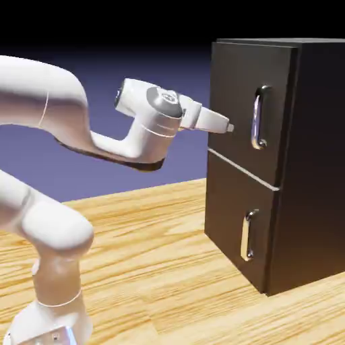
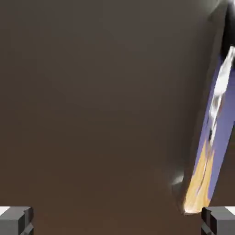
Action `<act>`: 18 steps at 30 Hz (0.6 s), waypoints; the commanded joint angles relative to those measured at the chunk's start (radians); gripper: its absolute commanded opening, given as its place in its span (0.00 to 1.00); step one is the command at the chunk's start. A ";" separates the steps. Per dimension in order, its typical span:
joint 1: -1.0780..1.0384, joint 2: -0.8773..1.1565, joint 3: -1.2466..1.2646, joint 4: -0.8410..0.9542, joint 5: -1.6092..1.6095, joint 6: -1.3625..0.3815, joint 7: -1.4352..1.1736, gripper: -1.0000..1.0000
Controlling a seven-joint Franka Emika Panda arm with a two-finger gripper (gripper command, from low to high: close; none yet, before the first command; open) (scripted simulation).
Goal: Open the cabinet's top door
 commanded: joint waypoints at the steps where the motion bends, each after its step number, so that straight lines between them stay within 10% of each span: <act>1: 0.013 -0.006 -0.013 0.006 -0.044 -0.003 0.034 0.50; 18: 0.233 -0.100 -0.243 0.101 -0.783 -0.058 0.617 0.50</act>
